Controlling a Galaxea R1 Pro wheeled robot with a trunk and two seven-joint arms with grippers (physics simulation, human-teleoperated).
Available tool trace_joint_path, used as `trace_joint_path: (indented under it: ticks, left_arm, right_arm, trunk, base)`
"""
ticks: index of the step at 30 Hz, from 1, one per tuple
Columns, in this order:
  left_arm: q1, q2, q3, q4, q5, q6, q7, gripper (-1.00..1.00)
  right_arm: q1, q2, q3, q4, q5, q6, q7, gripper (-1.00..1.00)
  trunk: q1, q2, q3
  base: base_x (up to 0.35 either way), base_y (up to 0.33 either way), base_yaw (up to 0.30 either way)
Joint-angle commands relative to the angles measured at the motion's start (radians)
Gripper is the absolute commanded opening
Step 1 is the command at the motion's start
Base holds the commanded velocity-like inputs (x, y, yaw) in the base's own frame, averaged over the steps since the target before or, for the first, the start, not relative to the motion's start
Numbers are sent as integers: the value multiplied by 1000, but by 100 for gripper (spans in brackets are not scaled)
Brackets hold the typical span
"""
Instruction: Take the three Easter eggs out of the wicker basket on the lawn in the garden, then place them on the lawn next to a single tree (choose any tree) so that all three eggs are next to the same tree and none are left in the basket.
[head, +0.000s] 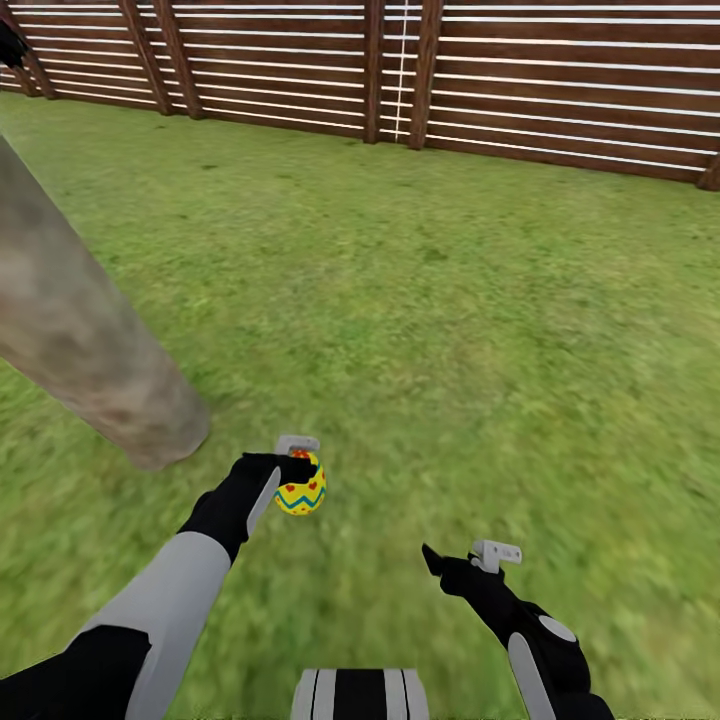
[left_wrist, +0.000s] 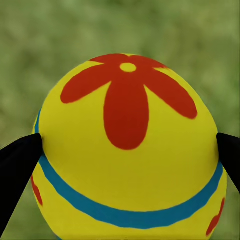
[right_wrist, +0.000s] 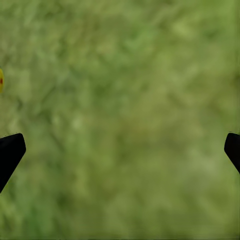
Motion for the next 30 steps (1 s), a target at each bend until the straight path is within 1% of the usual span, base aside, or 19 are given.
trace_joint_path:
  ticks: [1,5,13,20,26,30]
  left_arm:
    - [6,0,-1,-12,0,5,0,-100]
    - [37,1,-2,-71,-1,9,-2,-100]
    - [47,1,-2,-85,0,9,-2,-100]
    - [47,1,-1,-86,0,8,-2,-100]
    - [52,2,-1,-107,0,9,-2,-100]
    - [54,2,0,-113,0,9,-2,-100]
  right_arm:
    - [0,1,-3,-1,-3,6,4,100]
    - [0,1,-3,-1,-3,6,4,100]
    - [0,1,-3,-1,-3,6,4,100]
    - [0,1,-3,-1,-3,6,4,100]
    - [0,1,-3,-1,-3,6,4,100]
    - [0,1,-3,-1,-3,6,4,100]
  trunk:
    - [0,-1,-5]
    - [2,-1,-20]
    - [6,-3,-51]
    - [6,-3,-51]
    - [6,-3,-51]
    - [6,-3,-51]
  base:
    - [0,0,0]
    - [0,0,0]
    - [0,0,0]
    - [0,0,0]
    - [1,0,0]
    - [164,0,0]
